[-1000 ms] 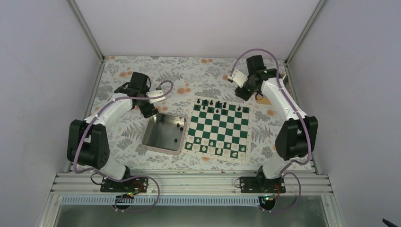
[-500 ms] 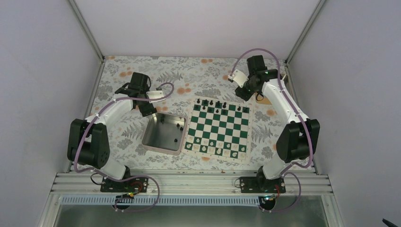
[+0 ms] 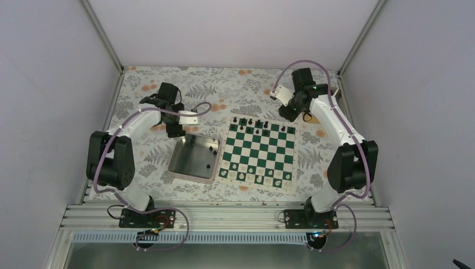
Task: Set up the chess pieces on the board
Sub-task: Adjust the storage box at the center of the board.
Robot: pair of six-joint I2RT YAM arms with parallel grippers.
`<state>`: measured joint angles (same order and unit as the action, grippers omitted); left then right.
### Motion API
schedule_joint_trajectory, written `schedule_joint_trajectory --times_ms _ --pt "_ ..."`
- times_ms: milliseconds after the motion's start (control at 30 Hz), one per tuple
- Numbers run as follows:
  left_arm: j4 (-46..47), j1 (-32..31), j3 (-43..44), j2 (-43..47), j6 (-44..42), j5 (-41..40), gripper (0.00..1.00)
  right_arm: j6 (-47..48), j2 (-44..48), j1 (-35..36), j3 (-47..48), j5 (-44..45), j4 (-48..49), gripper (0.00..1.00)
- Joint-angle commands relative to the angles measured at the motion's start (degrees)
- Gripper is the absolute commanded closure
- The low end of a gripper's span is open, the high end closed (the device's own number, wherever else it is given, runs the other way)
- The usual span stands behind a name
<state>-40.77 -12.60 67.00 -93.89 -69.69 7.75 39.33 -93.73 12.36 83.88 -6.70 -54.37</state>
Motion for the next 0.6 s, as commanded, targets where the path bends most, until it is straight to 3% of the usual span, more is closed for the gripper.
schedule_joint_trajectory --times_ms 0,367,567 --pt "-3.68 0.10 2.86 -1.52 -3.87 2.89 0.12 -0.66 1.71 0.33 -1.31 0.34 0.63 0.67" --pt "-3.67 0.19 3.61 -5.36 -3.76 1.79 0.23 -0.66 1.62 0.26 -1.17 0.38 1.17 0.68" --pt "-3.96 0.20 4.32 -6.52 -3.39 1.37 0.38 -0.92 1.68 0.29 -1.16 0.35 1.17 0.68"
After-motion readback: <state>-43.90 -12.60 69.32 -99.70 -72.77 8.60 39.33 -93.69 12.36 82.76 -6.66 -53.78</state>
